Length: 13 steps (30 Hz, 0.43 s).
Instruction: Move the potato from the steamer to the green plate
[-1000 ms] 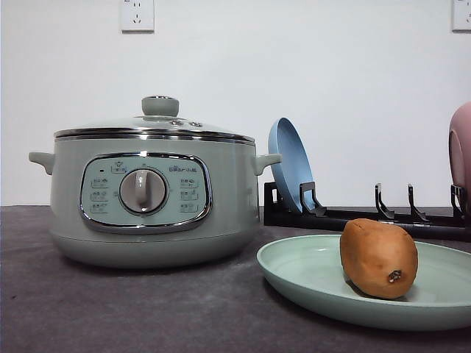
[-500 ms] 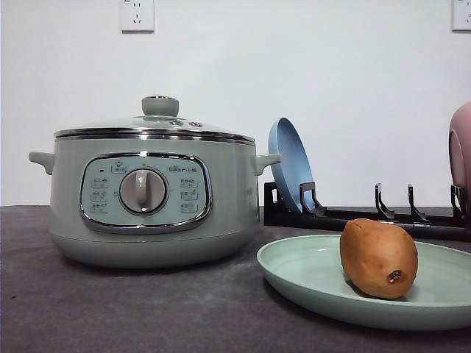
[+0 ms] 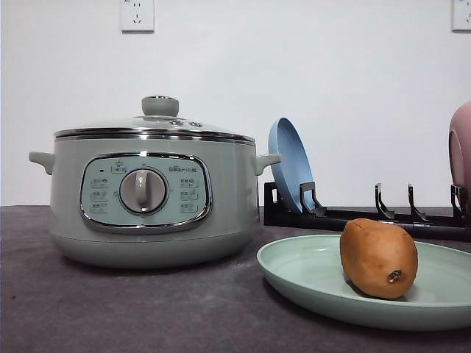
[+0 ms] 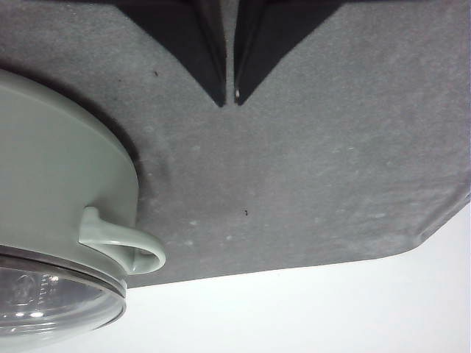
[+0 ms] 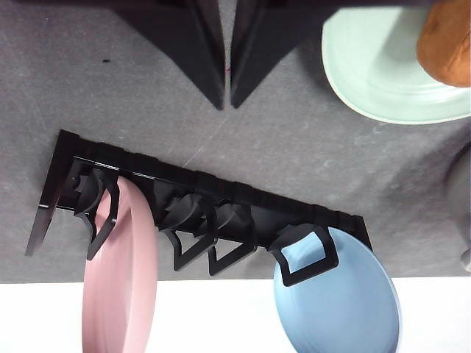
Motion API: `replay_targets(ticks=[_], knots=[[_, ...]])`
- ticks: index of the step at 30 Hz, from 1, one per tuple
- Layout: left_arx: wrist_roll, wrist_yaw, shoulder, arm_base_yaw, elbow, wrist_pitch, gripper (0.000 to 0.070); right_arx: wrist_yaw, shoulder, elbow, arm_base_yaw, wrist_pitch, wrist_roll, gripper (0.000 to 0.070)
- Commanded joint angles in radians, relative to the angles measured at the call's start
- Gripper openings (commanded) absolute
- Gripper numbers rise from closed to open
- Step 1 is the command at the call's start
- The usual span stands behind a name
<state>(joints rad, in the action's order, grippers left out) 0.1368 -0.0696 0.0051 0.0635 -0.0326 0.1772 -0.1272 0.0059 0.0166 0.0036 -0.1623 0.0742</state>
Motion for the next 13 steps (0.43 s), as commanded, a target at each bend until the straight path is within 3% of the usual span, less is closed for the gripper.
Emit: replay_targets(ticks=[1,13], knots=[[-0.002,0.002,-0.002,0.003,0.021,0.008,0.0016,0.0,-0.003,-0.005,-0.001,0.007,-0.003,0.0],[-0.002,0.002,-0.002,0.003,0.021,0.008,0.0016,0.0,-0.003,-0.005,-0.001,0.007,-0.003,0.0]])
